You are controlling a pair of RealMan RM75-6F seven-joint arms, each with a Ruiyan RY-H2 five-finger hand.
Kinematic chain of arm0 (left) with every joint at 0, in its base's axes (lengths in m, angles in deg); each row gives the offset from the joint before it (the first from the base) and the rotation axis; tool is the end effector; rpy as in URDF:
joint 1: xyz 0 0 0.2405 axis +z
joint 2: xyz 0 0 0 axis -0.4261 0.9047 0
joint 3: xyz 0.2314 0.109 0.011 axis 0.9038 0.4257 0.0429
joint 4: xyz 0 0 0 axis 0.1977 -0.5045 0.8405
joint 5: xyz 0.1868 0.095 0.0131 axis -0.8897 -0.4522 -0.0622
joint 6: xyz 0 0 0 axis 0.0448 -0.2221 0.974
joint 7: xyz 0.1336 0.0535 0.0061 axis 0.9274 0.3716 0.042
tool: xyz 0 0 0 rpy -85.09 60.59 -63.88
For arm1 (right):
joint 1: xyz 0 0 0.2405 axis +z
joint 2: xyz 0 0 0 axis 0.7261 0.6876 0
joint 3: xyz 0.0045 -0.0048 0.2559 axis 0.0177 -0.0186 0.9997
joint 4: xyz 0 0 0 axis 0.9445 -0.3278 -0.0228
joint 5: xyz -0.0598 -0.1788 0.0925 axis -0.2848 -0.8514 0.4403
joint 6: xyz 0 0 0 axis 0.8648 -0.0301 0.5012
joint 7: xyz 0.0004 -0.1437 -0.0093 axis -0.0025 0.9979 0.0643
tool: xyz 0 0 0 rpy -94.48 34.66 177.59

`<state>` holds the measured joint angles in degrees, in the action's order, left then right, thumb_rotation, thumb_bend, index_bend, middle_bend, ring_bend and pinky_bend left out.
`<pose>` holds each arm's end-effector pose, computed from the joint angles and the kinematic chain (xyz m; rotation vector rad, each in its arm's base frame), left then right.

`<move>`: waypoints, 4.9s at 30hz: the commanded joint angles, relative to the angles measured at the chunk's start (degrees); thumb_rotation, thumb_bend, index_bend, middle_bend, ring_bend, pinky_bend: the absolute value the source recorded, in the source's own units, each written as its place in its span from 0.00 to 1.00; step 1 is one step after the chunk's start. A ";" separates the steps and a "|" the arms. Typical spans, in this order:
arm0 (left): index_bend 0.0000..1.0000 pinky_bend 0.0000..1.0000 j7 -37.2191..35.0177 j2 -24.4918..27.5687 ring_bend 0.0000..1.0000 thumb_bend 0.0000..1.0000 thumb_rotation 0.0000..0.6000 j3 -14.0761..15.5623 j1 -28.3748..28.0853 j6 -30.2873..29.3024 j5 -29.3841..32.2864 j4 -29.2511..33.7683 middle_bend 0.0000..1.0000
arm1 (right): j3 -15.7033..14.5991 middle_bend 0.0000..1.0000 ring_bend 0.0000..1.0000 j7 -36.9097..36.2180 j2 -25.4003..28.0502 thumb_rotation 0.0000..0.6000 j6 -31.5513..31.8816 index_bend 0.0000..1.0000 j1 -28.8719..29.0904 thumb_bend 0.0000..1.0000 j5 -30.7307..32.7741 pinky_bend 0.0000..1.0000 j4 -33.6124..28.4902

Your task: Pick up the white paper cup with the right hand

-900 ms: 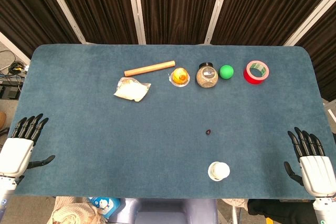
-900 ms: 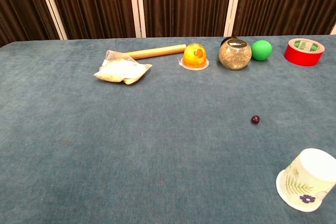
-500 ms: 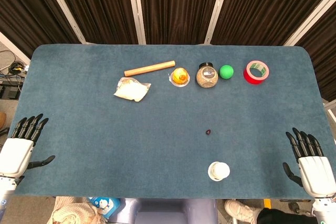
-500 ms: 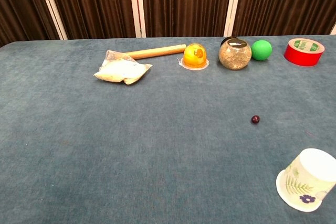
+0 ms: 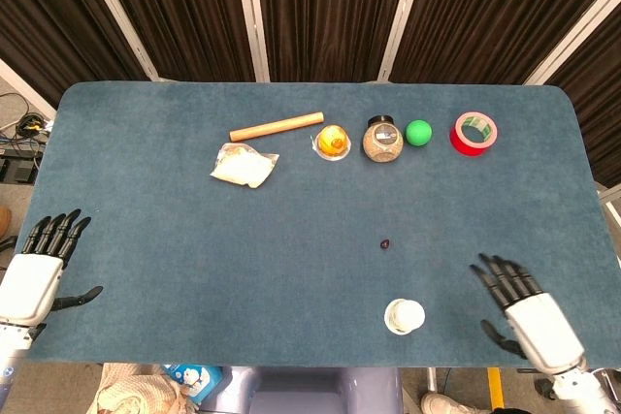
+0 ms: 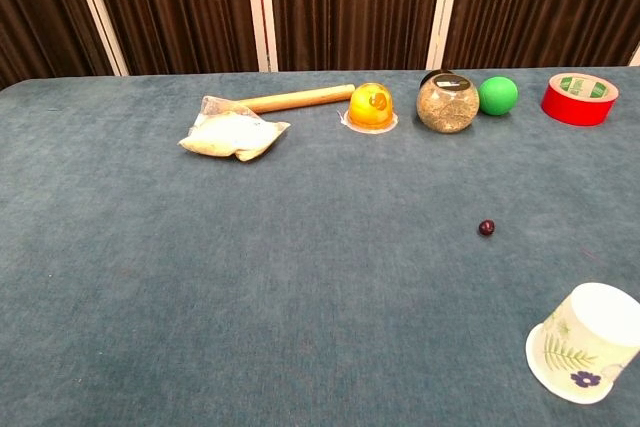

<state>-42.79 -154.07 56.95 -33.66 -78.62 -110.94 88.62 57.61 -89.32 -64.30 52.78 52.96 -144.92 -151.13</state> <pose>-0.2951 0.1898 0.1345 -1.5551 -0.8101 -0.8993 -0.2814 -0.1485 0.1358 1.8226 -0.7851 1.0390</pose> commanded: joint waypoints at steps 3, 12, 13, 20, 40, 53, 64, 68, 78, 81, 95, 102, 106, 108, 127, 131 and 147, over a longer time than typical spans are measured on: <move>0.00 0.00 0.82 -0.35 0.00 0.00 1.00 0.05 -0.20 0.41 0.03 -0.06 0.00 | -1.85 0.00 0.07 -1.92 -0.27 1.00 -3.74 0.00 3.29 0.35 -2.69 0.23 0.37; 0.00 0.00 0.66 -0.34 0.00 0.00 1.00 -0.04 -0.30 0.51 0.21 -0.14 0.00 | -3.04 0.01 0.10 4.35 -2.03 1.00 -12.99 0.00 6.58 0.35 -2.05 0.25 -3.48; 0.00 0.00 0.67 -0.31 0.00 0.00 1.00 -0.04 -0.32 0.54 0.23 -0.10 0.00 | -3.04 0.01 0.10 5.25 -2.24 1.00 -14.00 0.00 6.83 0.35 -1.60 0.25 -4.03; 0.00 0.00 0.55 -0.17 0.00 0.00 1.00 -0.11 -0.40 0.77 0.52 0.07 0.00 | -2.89 0.01 0.08 10.39 -3.83 1.00 -18.30 0.00 7.84 0.35 0.92 0.24 -6.11; 0.00 0.00 0.80 -0.02 0.00 0.00 1.00 -0.15 -0.51 1.21 1.11 0.55 0.00 | -2.37 0.04 0.13 16.94 -7.85 1.00 -21.91 0.02 9.25 0.35 4.72 0.30 -6.97; 0.00 0.00 0.84 0.00 0.00 0.00 1.00 -0.17 -0.52 1.31 1.33 0.74 0.00 | -2.53 0.34 0.43 17.96 -11.22 1.00 -20.48 0.41 9.39 0.42 4.62 0.56 -4.70; 0.00 0.00 0.71 0.03 0.00 0.00 1.00 -0.17 -0.55 1.29 1.31 0.77 0.00 | -2.57 0.39 0.47 18.32 -11.01 1.00 -19.53 0.45 9.70 0.43 4.89 0.58 -5.08; 0.00 0.00 0.78 0.01 0.00 0.00 1.00 -0.16 -0.55 1.29 1.30 0.77 0.00 | -1.73 0.39 0.47 18.00 -10.27 1.00 -18.35 0.45 10.12 0.43 4.89 0.58 -6.38; 0.00 0.00 0.72 0.03 0.00 0.00 1.00 -0.12 -0.60 1.44 1.37 0.89 0.00 | 4.81 0.39 0.47 20.67 -8.85 1.00 -18.99 0.45 12.86 0.43 10.92 0.58 -10.68; 0.00 0.00 0.75 0.02 0.00 0.00 1.00 -0.13 -0.64 1.49 1.37 0.94 0.00 | 6.65 0.39 0.47 21.82 -9.52 1.00 -20.32 0.45 13.91 0.43 13.64 0.58 -11.12; 0.00 0.00 -0.07 0.19 0.00 0.00 1.00 -0.56 -1.59 3.56 2.75 1.25 0.00 | 12.55 0.39 0.47 28.62 -16.57 1.00 -26.74 0.45 19.85 0.43 24.17 0.58 -5.97; 0.00 0.00 -0.63 0.48 0.00 0.00 1.00 -0.62 -1.94 4.37 3.29 1.61 0.00 | 13.55 0.39 0.47 29.51 -20.04 1.00 -28.30 0.45 21.89 0.43 27.66 0.58 -0.72; 0.00 0.00 -1.04 0.58 0.00 0.00 1.00 -0.48 -1.77 3.98 2.97 1.78 0.00 | 13.71 0.39 0.47 29.58 -21.59 1.00 -27.92 0.45 22.44 0.43 28.46 0.58 1.46; 0.00 0.00 -1.04 0.55 0.00 0.00 1.00 -0.44 -1.78 3.96 2.91 1.80 0.00 | 13.62 0.39 0.47 29.70 -22.23 1.00 -27.72 0.45 22.70 0.43 28.50 0.58 2.40; 0.00 0.00 -0.80 0.35 0.00 0.00 1.00 -0.51 -1.85 3.98 3.30 1.71 0.00 | 12.10 0.00 0.02 43.50 -20.71 1.00 -26.84 0.00 22.79 0.36 37.80 0.17 -4.02; 0.00 0.00 -0.79 0.34 0.00 0.00 1.00 -0.49 -1.79 3.85 3.28 1.71 0.00 | 10.94 0.00 0.01 45.27 -18.32 1.00 -24.72 0.00 21.63 0.36 37.59 0.15 -7.02; 0.00 0.00 -0.28 -0.53 0.00 0.00 1.00 -0.46 -1.53 2.22 1.91 0.69 0.00 | 1.00 0.00 0.00 32.16 -2.42 1.00 -6.51 0.00 7.94 0.36 22.18 0.11 -8.86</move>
<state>-43.14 -154.53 56.48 -35.21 -76.30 -108.93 89.39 60.31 -55.55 -68.65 43.36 63.32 -120.37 -161.12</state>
